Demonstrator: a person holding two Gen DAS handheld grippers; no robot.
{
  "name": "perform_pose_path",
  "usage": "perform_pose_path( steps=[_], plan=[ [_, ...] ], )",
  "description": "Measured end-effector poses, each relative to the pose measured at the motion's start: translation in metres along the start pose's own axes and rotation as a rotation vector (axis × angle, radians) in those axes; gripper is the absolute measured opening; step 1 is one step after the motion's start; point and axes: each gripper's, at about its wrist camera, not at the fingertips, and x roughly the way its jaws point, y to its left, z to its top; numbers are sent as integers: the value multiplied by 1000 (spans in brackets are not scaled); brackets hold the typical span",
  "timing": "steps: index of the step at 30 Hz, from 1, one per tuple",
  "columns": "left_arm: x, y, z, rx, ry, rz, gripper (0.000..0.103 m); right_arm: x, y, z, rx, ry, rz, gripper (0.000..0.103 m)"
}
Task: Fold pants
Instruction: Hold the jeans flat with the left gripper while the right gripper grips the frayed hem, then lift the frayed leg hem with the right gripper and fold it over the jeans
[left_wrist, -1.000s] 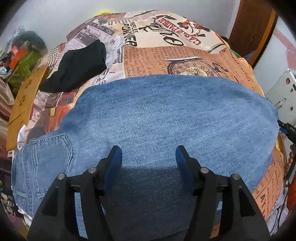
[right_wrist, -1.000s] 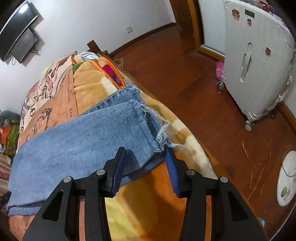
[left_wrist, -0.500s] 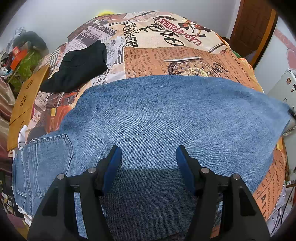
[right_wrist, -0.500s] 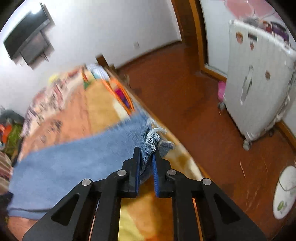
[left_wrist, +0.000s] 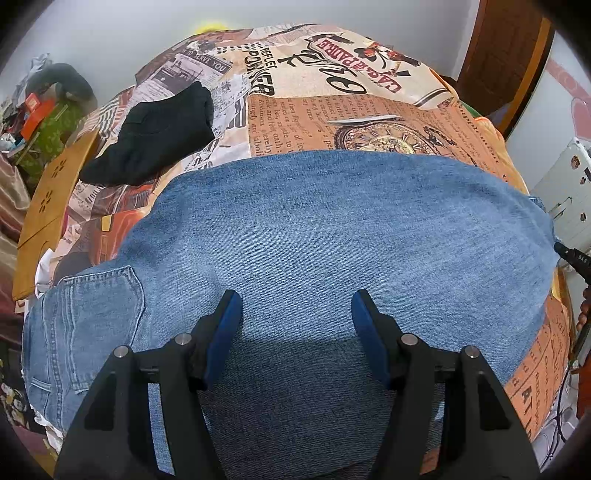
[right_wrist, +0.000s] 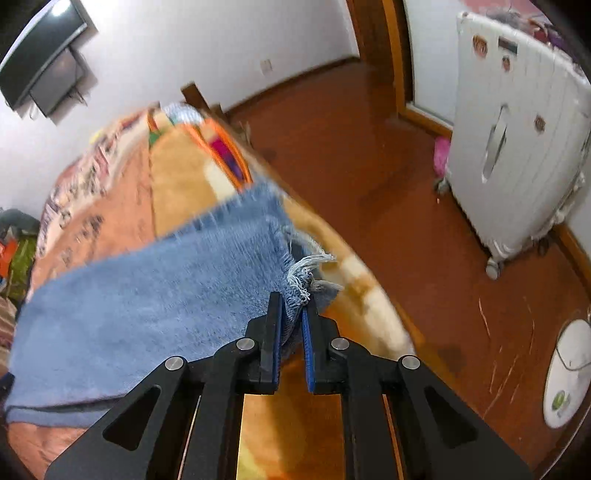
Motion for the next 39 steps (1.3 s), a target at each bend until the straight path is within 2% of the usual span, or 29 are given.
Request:
perform_pose_path(
  steps=[3,5,7,12,17,25,31,33,34,38,39],
  plan=[
    [0,-2,-1,-1,-3,0,62,-9,-4,2,44,1,-2,19],
    [0,-2,-1,-1,-5,1,63,-16,-10,2,89,17,11,38],
    [0,-2,-1,-2,-7,1,63,-25,-14,-5,126,8,36,46],
    [0,-1,-2,-1,-8,2,63,-19,-18,-24,215,55,121,47],
    [0,-1,-1,-1,-9,2,63,-10,-17,-21,227,47,136,51],
    [1,-1,-2,1,-10,5,63,7,-13,-3,235,37,163,50],
    [1,-1,-2,1,-10,5,63,-2,-7,-2,242,7,210,51],
    [1,-1,-2,1,-10,5,63,-1,-6,0,239,8,200,49],
    [1,-1,-2,1,-10,5,63,2,-6,0,242,16,189,45],
    [0,-2,-1,-2,-11,3,63,9,-4,1,231,25,118,11],
    [0,-2,-1,-3,-11,2,63,7,-4,2,230,19,121,11]
  ],
)
